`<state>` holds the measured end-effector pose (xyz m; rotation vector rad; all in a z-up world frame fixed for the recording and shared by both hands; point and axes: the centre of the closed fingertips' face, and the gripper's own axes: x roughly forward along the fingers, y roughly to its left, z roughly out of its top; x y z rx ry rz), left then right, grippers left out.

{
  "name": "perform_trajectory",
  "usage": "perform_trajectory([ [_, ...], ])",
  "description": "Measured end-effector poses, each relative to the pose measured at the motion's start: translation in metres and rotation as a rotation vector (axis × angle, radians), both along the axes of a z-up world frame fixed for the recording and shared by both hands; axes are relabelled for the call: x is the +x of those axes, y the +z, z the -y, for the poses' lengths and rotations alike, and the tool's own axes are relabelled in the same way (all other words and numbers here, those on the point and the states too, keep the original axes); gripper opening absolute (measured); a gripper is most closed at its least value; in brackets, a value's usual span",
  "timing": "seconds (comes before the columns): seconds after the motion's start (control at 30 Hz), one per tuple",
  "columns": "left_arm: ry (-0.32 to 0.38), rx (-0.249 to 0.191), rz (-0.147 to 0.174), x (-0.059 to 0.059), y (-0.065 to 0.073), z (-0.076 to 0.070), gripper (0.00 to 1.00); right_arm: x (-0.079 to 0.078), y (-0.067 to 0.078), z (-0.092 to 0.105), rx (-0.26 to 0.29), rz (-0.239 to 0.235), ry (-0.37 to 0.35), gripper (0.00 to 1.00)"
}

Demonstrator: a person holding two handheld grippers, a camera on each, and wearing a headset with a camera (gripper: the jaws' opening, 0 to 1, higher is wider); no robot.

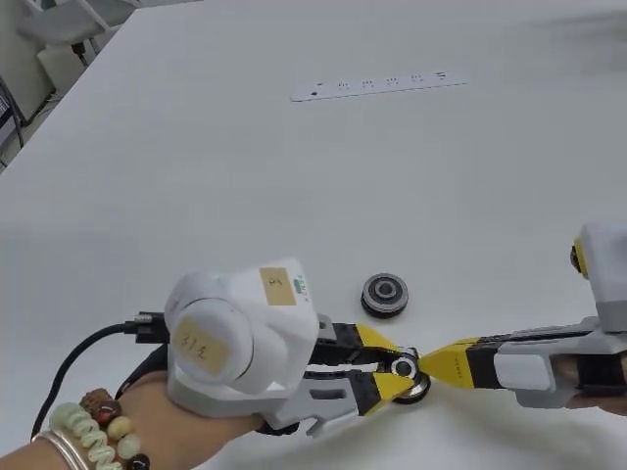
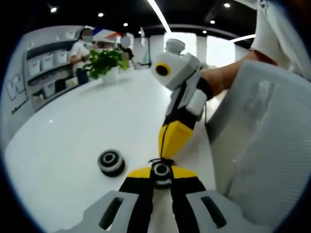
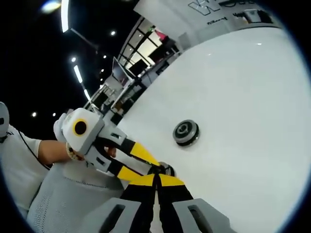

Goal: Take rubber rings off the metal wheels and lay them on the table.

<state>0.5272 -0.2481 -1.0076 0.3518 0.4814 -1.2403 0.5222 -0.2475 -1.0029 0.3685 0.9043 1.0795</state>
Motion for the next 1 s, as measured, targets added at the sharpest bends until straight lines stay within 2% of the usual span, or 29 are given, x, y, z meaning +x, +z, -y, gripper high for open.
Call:
perform_trajectory([
  [0.37,-0.007,-0.001,0.000,-0.001,0.000,0.001,0.14,-0.001,0.003,-0.002,0.020,0.008,0.013,0.00],
  [0.4,-0.010,-0.002,-0.002,-0.002,0.000,0.001,0.14,0.000,0.007,-0.004,0.044,0.015,0.013,0.00],
  [0.43,-0.010,-0.001,0.001,-0.002,0.000,0.002,0.14,-0.007,0.014,-0.009,0.091,-0.019,0.044,0.00],
  [0.47,-0.011,-0.001,0.001,-0.002,0.000,0.002,0.14,-0.005,0.026,-0.015,0.163,-0.004,0.047,0.00],
  [0.5,-0.012,0.001,0.004,-0.002,0.000,0.002,0.14,-0.009,0.028,-0.015,0.164,-0.048,0.045,0.00],
  [0.53,-0.014,0.002,0.005,-0.002,0.000,0.002,0.14,0.000,0.013,-0.007,0.046,0.064,0.057,0.00],
  [0.57,-0.014,0.002,0.004,-0.002,0.000,0.002,0.14,-0.001,0.012,-0.007,0.036,0.070,0.061,0.00],
  [0.6,-0.014,0.000,0.004,-0.002,0.000,0.002,0.14,-0.004,0.011,-0.009,0.040,0.030,0.059,0.00],
  [0.7,-0.011,0.000,0.005,-0.002,0.001,0.002,0.14,-0.002,0.004,-0.006,0.019,0.022,0.048,0.00],
  [0.77,-0.008,-0.003,0.004,-0.002,0.001,0.002,0.14,0.000,-0.005,0.000,-0.038,0.038,0.041,0.00],
  [0.8,-0.003,-0.003,-0.001,-0.002,0.001,0.003,0.14,0.000,-0.006,0.001,-0.045,0.041,0.042,0.00],
  [1.0,0.007,0.017,-0.015,-0.001,0.001,0.004,0.14,0.002,-0.006,0.002,-0.044,0.051,0.034,0.00],
])
